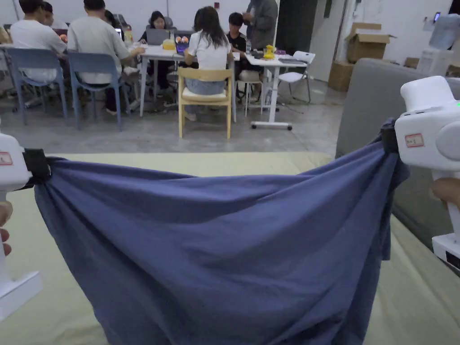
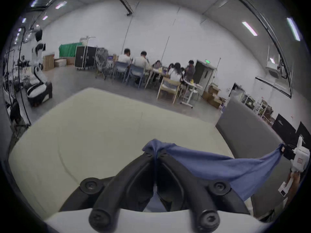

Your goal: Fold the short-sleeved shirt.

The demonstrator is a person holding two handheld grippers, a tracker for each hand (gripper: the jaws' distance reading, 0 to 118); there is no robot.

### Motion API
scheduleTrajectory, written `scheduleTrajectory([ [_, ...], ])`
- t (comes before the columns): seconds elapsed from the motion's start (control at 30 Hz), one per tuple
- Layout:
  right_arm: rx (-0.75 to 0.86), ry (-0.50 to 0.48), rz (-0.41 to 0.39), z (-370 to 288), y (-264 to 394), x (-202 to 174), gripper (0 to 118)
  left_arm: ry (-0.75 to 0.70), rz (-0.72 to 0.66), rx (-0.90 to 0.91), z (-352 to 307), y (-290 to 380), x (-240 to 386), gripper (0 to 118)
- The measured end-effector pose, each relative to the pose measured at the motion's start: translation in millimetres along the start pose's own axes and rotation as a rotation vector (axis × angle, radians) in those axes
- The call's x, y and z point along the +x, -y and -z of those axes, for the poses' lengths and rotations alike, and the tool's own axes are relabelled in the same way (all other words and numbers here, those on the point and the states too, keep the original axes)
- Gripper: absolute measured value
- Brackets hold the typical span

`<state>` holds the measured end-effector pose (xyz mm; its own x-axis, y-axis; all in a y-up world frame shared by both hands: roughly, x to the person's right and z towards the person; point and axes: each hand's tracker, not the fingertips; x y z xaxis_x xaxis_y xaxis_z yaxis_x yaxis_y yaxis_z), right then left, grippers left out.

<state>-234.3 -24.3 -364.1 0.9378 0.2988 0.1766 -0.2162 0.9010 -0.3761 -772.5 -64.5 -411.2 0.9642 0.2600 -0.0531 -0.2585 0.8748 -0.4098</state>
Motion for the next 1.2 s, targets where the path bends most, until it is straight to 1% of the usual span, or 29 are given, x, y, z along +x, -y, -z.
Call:
scheduleTrajectory([
  [0.1, 0.032, -0.012, 0.055, 2, -47, 11, 4, -0.003, -0.009, 0.049, -5, -59, 1, 0],
  [0.17, 0.055, 0.020, 0.067, 8, -78, 15, 4, -0.011, -0.011, 0.054, -2, -97, -4, 0],
  [0.2, 0.059, 0.043, 0.073, 10, -92, 16, 4, -0.013, -0.044, 0.056, 1, -112, -10, 0],
  [0.23, 0.072, 0.044, 0.080, 11, -104, 16, 4, -0.007, -0.061, 0.062, 3, -127, -15, 0],
  [0.3, 0.088, 0.043, 0.098, 16, -130, 19, 4, -0.016, -0.091, 0.095, 1, -152, -23, 0],
  [0.4, 0.088, -0.001, 0.129, 24, -164, 17, 4, -0.018, -0.095, 0.095, 9, -180, -29, 0],
  [0.67, 0.079, 0.033, 0.069, 53, -212, -2, 4, -0.072, -0.061, 0.109, 27, -211, -16, 0],
  [0.83, 0.042, 0.028, 0.062, 75, -213, -9, 4, -0.083, -0.037, 0.097, 54, -222, -18, 0],
  [0.93, 0.014, 0.019, 0.061, 95, -203, -16, 4, -0.069, -0.044, 0.080, 64, -211, -18, 0],
  [1.03, -0.015, -0.014, 0.055, 116, -178, -27, 4, -0.088, -0.022, 0.028, 95, -192, -25, 0],
  [1.1, -0.063, -0.024, 0.050, 135, -154, -38, 4, -0.092, -0.010, -0.013, 115, -171, -30, 0],
  [1.2, -0.118, -0.061, 0.052, 163, -106, -57, 4, -0.121, -0.017, -0.087, 149, -118, -40, 0],
])
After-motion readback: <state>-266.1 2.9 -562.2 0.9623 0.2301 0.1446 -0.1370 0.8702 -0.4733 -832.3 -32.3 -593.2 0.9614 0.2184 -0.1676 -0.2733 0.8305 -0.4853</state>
